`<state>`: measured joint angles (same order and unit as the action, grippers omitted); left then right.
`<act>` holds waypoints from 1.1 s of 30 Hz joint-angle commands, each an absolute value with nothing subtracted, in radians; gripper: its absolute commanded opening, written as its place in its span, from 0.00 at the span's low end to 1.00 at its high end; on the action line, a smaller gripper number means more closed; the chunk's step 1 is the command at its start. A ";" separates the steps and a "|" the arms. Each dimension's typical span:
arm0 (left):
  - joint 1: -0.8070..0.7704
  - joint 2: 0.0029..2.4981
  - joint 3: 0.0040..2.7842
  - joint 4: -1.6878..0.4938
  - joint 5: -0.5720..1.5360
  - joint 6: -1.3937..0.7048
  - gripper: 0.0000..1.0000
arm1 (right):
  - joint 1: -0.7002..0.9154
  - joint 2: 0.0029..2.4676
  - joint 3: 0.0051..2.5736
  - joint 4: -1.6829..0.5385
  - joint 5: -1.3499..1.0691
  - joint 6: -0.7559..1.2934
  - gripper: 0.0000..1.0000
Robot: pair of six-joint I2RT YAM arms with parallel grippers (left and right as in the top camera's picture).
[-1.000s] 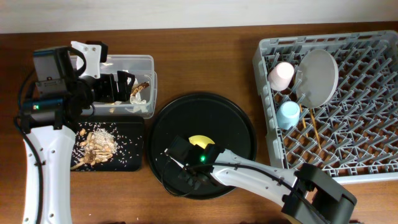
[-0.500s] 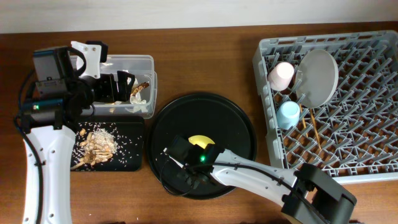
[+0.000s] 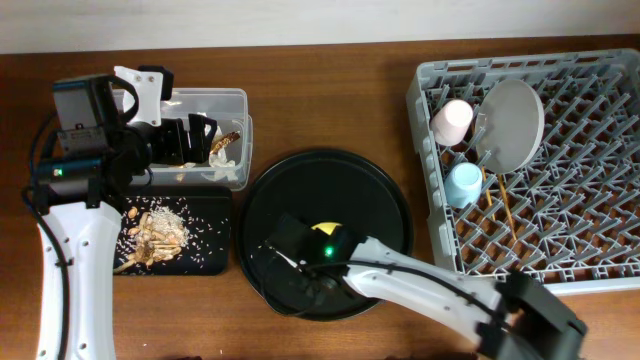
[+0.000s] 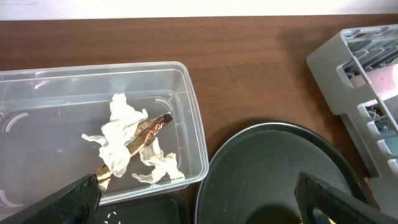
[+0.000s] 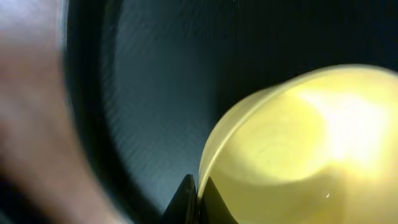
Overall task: Sort waste into correct bins and load items into the dishwasher rack
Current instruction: 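Lift the yellow bowl with the right gripper and carry it right to the rack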
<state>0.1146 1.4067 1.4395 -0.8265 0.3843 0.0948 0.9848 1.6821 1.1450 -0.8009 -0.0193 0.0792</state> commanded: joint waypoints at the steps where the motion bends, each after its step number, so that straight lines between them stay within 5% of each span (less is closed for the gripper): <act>1: 0.119 1.401 1.454 -0.825 0.384 0.107 0.99 | 0.971 1.520 1.208 -0.873 -0.033 0.123 0.04; 8: 0.119 1.401 1.454 -0.825 0.384 0.107 0.99 | 0.775 1.184 1.210 -1.003 -0.156 0.166 0.04; 17: 0.119 1.401 1.454 -0.825 0.384 0.107 0.99 | 0.151 0.936 1.210 -1.149 -0.537 0.012 0.04; 23: 0.119 1.401 1.454 -0.825 0.384 0.107 0.99 | -0.219 1.103 1.210 -1.294 -0.936 -0.266 0.04; 33: 0.119 1.401 1.454 -0.825 0.384 0.107 0.99 | -0.482 1.599 1.210 -1.353 -1.223 -0.514 0.04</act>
